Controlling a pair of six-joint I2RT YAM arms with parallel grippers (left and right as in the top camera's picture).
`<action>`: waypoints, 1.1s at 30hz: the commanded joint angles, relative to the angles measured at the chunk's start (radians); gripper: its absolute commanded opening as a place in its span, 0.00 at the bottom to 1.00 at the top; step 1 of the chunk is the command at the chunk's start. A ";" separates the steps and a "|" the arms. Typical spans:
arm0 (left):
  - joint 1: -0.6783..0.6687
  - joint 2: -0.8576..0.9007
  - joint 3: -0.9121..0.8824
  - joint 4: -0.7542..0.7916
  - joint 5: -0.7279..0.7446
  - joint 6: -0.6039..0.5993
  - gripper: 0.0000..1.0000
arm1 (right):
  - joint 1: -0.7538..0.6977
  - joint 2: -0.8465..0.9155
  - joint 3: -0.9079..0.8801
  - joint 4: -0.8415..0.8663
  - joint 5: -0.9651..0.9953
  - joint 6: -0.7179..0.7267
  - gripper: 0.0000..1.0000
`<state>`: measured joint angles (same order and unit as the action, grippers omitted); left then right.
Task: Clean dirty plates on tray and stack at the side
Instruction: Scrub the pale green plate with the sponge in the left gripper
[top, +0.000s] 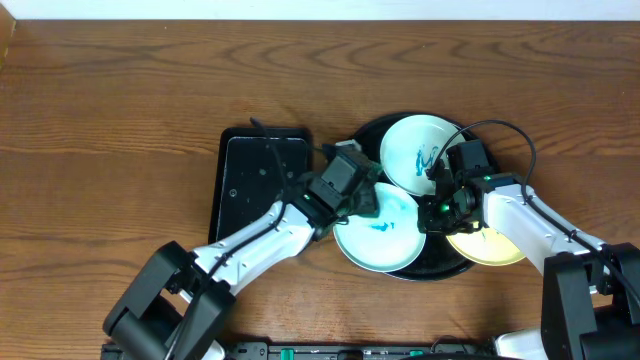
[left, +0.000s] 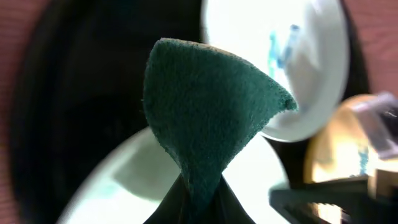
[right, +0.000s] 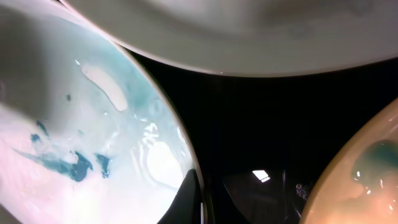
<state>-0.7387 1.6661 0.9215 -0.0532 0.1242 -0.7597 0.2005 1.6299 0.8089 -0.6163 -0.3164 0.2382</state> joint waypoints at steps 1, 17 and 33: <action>-0.050 0.012 -0.006 0.063 -0.009 -0.024 0.08 | 0.011 0.011 0.008 -0.004 0.058 0.016 0.01; -0.053 0.113 -0.005 -0.037 -0.118 0.060 0.08 | 0.011 0.011 0.008 -0.005 0.058 0.015 0.01; -0.081 -0.002 -0.006 0.066 -0.050 0.040 0.08 | 0.011 0.011 0.008 -0.004 0.058 0.016 0.01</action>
<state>-0.7914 1.6646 0.9184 -0.0288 0.0536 -0.6769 0.2005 1.6299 0.8089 -0.6163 -0.3161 0.2382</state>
